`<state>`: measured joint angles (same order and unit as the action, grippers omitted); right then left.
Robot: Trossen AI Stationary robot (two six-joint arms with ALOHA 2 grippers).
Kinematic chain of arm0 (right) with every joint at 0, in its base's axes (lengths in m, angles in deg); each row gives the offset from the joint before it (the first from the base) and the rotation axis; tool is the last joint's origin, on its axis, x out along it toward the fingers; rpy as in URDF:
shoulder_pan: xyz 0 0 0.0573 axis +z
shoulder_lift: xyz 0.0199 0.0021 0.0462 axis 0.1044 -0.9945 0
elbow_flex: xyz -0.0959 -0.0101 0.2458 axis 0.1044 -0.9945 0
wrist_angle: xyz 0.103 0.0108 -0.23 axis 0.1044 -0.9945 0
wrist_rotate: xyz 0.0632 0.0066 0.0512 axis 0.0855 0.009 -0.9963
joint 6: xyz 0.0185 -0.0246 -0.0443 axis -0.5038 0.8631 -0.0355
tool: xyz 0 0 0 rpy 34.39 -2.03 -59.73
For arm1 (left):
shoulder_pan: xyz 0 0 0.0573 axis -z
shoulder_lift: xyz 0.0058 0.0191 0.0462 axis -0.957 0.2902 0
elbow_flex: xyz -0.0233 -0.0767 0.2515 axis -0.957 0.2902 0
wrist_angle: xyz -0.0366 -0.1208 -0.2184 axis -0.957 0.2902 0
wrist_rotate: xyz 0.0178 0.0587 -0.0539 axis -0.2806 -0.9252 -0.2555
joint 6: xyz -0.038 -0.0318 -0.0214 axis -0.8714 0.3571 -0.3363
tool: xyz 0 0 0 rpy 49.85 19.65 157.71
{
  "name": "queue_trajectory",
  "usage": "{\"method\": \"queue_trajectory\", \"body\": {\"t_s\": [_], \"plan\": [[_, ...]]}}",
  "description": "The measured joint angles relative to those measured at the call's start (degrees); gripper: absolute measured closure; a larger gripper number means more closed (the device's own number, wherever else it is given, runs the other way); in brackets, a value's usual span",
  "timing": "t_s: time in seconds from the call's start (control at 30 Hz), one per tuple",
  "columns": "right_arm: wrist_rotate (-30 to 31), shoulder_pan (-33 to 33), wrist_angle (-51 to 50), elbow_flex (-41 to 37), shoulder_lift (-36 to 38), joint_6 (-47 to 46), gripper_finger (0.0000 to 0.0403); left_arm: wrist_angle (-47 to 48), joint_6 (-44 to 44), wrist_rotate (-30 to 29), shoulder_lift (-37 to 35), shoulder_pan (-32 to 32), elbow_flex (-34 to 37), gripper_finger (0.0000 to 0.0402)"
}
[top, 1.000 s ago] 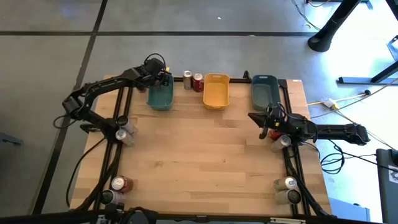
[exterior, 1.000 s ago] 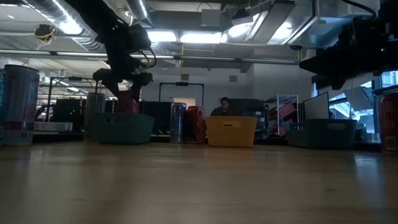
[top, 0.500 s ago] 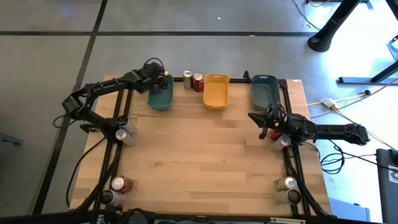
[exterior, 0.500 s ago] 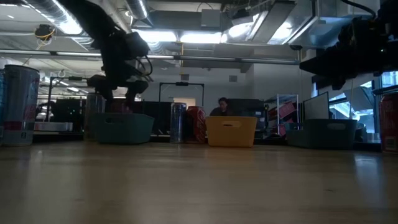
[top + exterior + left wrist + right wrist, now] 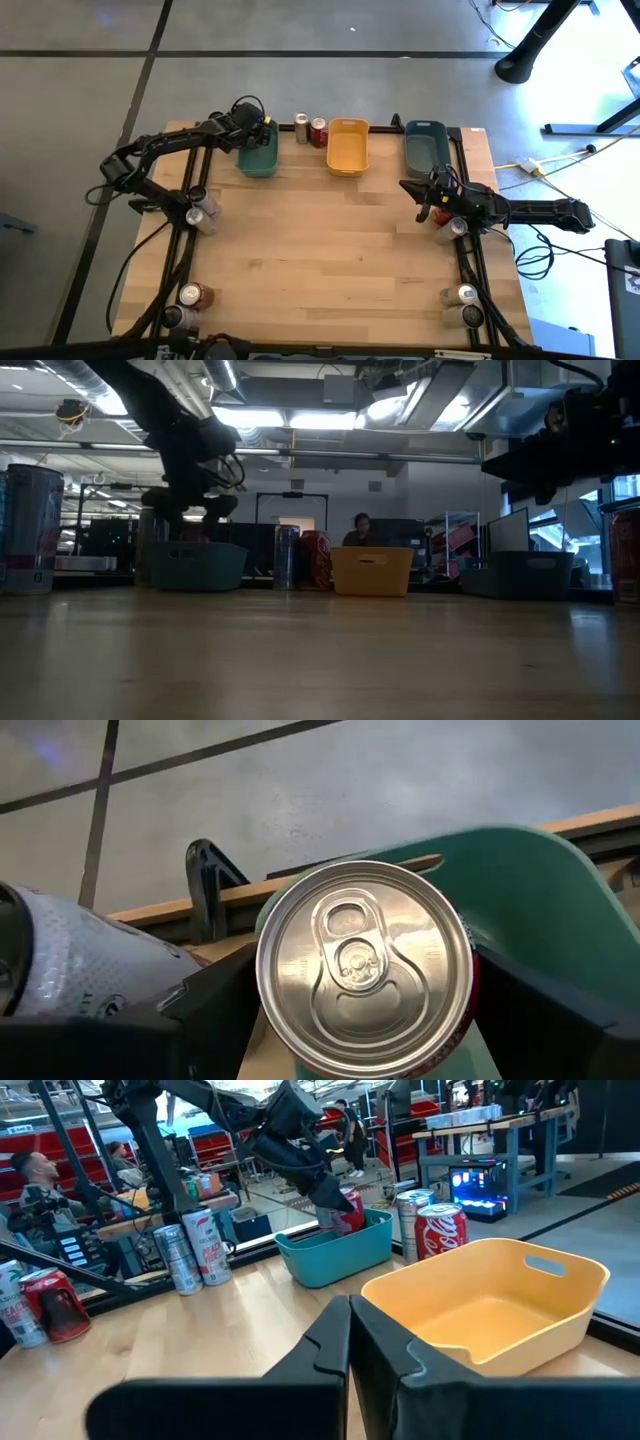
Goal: Sort soda cans
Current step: Put the top left red soda can into the green bin
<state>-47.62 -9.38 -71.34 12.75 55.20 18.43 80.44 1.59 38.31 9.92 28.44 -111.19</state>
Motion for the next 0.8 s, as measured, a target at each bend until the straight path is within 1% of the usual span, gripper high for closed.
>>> {"method": "queue_trajectory", "body": {"t_s": [0.17,0.6,0.8], "plan": [[0.2,0.0,-0.1,0.0,0.0,0.0,0.0393,-0.9,1.4,0.0,0.0,-0.3,0.0,0.0072],[0.2,0.0,-0.8,0.0,0.0,-0.2,0.0393,-0.1,0.8,0.3,-0.5,-0.3,-0.2,0.0069],[0.2,0.0,-0.8,0.0,0.0,-0.3,0.0393,4.0,2.7,0.7,-3.9,0.5,-3.8,0.0068]]}}
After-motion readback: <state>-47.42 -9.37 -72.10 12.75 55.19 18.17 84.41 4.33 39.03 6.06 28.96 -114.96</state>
